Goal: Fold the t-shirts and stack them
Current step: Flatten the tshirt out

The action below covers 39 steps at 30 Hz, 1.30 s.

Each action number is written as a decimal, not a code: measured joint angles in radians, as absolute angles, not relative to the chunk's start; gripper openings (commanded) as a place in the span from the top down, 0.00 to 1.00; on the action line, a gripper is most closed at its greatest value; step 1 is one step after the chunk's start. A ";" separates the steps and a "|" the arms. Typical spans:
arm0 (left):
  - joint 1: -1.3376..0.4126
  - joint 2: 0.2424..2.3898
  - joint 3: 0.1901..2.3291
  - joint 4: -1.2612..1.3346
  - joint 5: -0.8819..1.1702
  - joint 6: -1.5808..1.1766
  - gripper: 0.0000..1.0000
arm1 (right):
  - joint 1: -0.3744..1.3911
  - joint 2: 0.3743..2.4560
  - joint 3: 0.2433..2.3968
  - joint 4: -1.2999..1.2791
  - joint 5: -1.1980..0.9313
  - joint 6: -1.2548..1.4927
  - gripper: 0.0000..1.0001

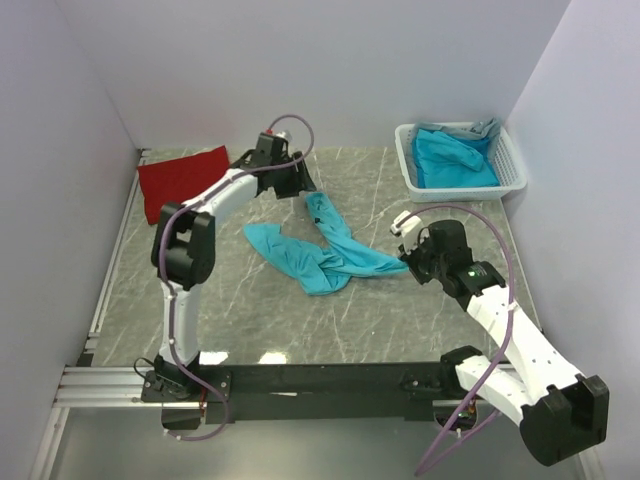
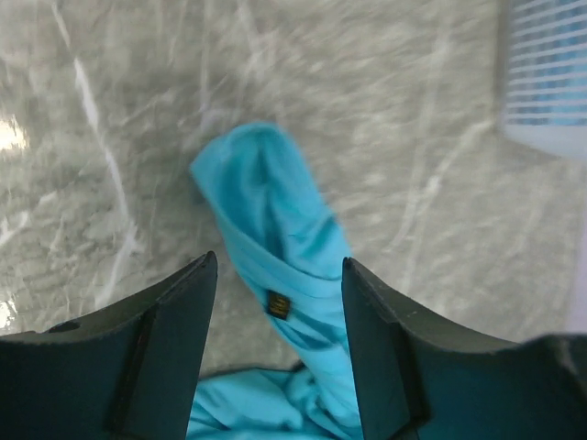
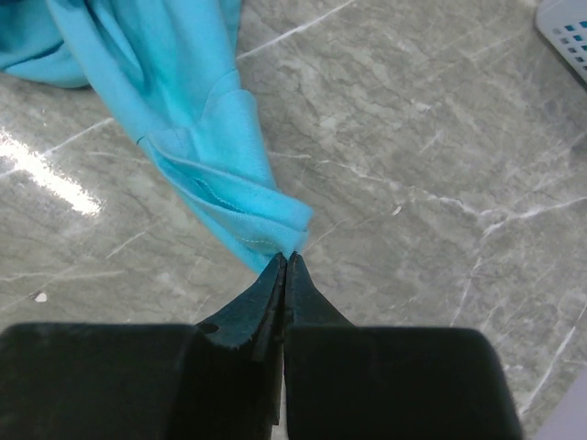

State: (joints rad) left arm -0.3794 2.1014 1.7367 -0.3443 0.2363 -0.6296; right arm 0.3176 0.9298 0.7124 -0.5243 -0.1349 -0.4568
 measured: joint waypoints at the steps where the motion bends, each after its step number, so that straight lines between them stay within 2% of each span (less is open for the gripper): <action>1: -0.384 2.129 1.752 -0.359 0.228 -0.628 0.37 | 0.312 0.928 0.712 -0.521 -0.136 -0.453 1.00; 9: -0.398 2.184 1.760 -0.455 0.185 -0.612 0.37 | 0.294 0.931 0.712 -0.507 -0.142 -0.436 1.00; 16: -0.415 2.315 1.897 -0.494 0.166 -0.608 0.42 | 0.294 0.937 0.712 -0.507 -0.150 -0.427 1.00; 18: -0.419 2.339 1.913 -0.506 0.158 -0.607 0.46 | 0.294 0.940 0.712 -0.507 -0.151 -0.424 1.00; 19: -0.420 2.349 1.918 -0.508 0.158 -0.607 0.50 | 0.294 0.940 0.712 -0.507 -0.151 -0.423 1.00; 20: -0.421 2.354 1.929 -0.513 0.160 -0.606 0.63 | 0.294 0.940 0.712 -0.507 -0.152 -0.422 1.00; 22: -0.421 2.368 1.953 -0.513 0.163 -0.607 0.81 | 0.294 0.940 0.712 -0.506 -0.154 -0.419 1.00; 23: -0.421 2.374 1.962 -0.512 0.165 -0.607 0.99 | 0.294 0.940 0.712 -0.506 -0.154 -0.419 1.00; 27: -0.421 2.372 1.961 -0.504 0.159 -0.596 1.00 | 0.294 0.936 0.720 -0.507 -0.141 -0.423 1.00; 30: -0.421 2.299 1.914 -0.494 0.133 -0.593 1.00 | 0.282 0.932 0.785 -0.522 -0.111 -0.445 1.00; 33: -0.421 2.148 1.881 -0.499 0.108 -0.586 1.00 | 0.242 0.932 0.946 -0.533 -0.073 -0.471 1.00; 39: -0.434 1.658 1.885 -0.445 0.073 -0.587 0.99 | 0.139 0.926 1.353 -0.440 -0.002 -0.509 1.00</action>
State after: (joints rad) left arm -0.4343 1.6581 1.8854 -0.4450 0.0727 -0.5869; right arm 0.1387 0.9260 1.3525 -0.4397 -0.0021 -0.5087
